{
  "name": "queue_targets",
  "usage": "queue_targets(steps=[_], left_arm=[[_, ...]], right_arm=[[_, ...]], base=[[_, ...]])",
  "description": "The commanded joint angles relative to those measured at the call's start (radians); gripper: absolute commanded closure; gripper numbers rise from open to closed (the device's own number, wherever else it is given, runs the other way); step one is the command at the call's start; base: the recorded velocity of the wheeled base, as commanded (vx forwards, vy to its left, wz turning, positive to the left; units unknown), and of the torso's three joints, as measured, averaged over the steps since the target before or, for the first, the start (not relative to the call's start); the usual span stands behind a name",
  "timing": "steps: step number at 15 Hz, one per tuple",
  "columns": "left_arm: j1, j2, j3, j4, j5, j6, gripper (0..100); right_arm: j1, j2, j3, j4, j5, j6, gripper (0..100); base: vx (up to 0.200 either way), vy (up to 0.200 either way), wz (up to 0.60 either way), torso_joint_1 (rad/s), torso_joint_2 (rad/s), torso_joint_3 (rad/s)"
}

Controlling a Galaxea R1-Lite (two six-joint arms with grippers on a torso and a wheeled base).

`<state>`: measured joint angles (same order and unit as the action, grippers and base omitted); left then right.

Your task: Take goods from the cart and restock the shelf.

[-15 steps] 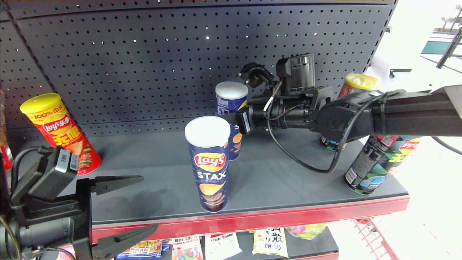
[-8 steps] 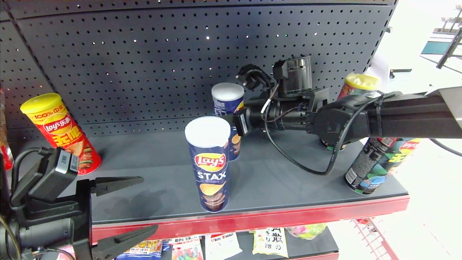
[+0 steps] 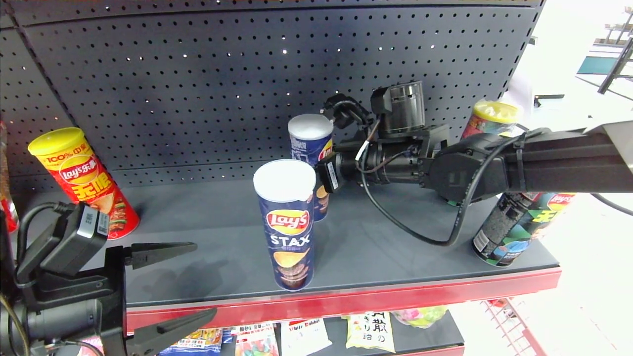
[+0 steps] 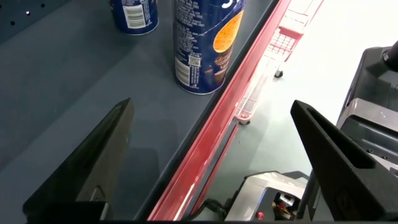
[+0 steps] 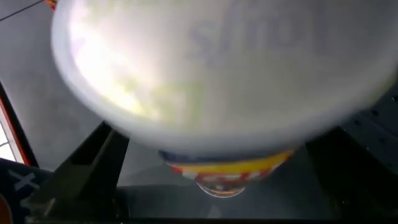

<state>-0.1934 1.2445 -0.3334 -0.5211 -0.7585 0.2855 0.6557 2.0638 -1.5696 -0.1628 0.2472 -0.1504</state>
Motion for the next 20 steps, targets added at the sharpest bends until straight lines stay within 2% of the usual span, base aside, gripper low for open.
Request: queue_targets(steps=[1,3,4,5,10,13,15,16,19,20], left_arm=[[0.000,0.009,0.001,0.000,0.001,0.000,0],[0.000,0.023,-0.001,0.000,0.001,0.000,0],[0.000,0.023,-0.001,0.000,0.001,0.000,0],[0.000,0.041,-0.001,0.000,0.021,0.000,0],[0.003,0.105,-0.018,-0.005,0.110,-0.002,0],[0.003,0.130,-0.044,-0.007,0.176,-0.045,0],[0.003,0.155,-0.061,-0.004,0.260,-0.051,0],[0.003,0.159,-0.061,-0.002,0.275,-0.051,0],[-0.023,0.224,-0.068,-0.002,0.416,-0.048,0],[-0.034,0.237,-0.075,-0.002,0.438,-0.048,0]], right_arm=[[-0.001,-0.067,0.054,-0.003,-0.008,0.002,0],[-0.001,-0.146,0.151,-0.003,-0.025,0.003,0],[-0.001,-0.146,0.151,-0.003,-0.025,0.003,0],[-0.004,-0.232,0.264,-0.004,-0.037,0.008,0],[-0.028,-0.426,0.468,-0.015,-0.204,0.109,0],[-0.025,-0.554,0.605,-0.015,-0.233,0.112,0],[-0.001,-0.692,0.730,-0.017,-0.227,0.114,0],[0.013,-0.726,0.753,-0.017,-0.226,0.114,0],[0.054,-0.938,0.867,-0.015,-0.229,0.111,0],[0.054,-0.973,0.885,-0.015,-0.229,0.111,0]], base=[[0.000,0.000,0.00,0.000,0.00,0.000],[0.000,0.000,0.00,0.000,0.00,0.000],[0.000,0.000,0.00,0.000,0.00,0.000],[0.000,0.000,0.00,0.000,0.00,0.000],[0.000,0.000,0.00,0.000,0.00,0.000],[0.000,0.000,0.00,0.000,0.00,0.000],[0.000,0.000,0.00,0.000,0.00,0.000],[0.000,0.000,0.00,0.000,0.00,0.000],[0.000,0.000,0.00,0.000,0.00,0.000],[0.000,0.000,0.00,0.000,0.00,0.000]])
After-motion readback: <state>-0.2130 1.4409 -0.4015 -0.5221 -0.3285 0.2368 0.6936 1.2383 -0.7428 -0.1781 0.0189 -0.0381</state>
